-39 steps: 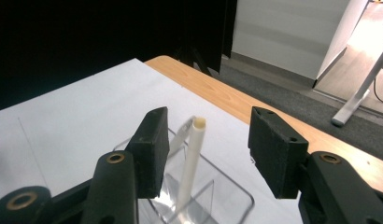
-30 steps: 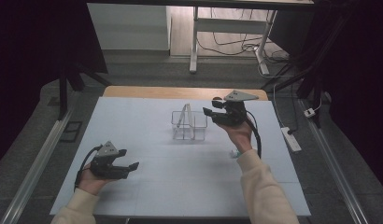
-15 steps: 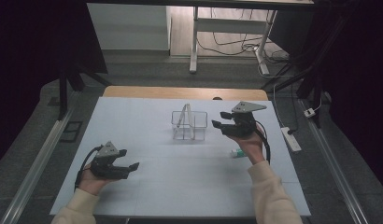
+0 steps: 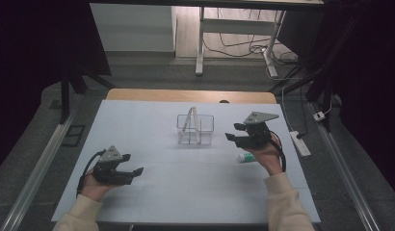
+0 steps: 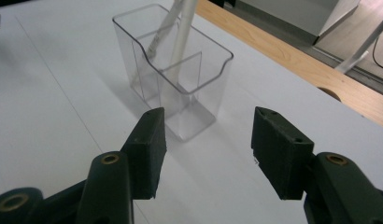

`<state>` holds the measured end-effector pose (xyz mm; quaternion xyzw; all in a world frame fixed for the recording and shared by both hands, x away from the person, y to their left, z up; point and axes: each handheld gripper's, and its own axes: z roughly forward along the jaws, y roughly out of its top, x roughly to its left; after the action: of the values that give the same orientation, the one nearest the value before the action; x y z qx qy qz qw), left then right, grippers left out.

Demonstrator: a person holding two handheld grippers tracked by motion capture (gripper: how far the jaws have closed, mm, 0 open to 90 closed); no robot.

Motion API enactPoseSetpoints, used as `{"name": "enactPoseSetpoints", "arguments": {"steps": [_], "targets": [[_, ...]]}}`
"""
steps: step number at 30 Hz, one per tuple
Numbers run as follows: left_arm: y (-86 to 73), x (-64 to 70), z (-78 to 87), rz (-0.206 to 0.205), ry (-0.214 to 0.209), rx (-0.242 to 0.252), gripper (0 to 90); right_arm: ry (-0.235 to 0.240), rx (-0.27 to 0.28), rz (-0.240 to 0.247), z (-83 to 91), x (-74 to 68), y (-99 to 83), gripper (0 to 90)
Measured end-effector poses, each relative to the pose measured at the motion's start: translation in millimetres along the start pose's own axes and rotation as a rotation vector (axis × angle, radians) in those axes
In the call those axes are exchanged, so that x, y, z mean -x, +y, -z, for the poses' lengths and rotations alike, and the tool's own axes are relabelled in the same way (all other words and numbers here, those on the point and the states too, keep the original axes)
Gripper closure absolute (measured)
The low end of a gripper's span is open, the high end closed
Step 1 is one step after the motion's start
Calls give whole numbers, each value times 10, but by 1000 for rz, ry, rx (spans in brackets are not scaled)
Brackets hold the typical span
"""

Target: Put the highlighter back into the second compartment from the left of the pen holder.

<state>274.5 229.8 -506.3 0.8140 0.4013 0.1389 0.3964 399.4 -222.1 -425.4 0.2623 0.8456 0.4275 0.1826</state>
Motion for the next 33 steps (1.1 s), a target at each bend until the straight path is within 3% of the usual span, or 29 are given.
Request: {"name": "enactPoseSetpoints", "arguments": {"steps": [20,33], "targets": [[-11,3,-17,-7,2,-9,245,4,-98,28,229,160,-119,431],[-15,-7,-20,-5,1,-10,245,-35,-192,68,286,221,-154,441]]}}
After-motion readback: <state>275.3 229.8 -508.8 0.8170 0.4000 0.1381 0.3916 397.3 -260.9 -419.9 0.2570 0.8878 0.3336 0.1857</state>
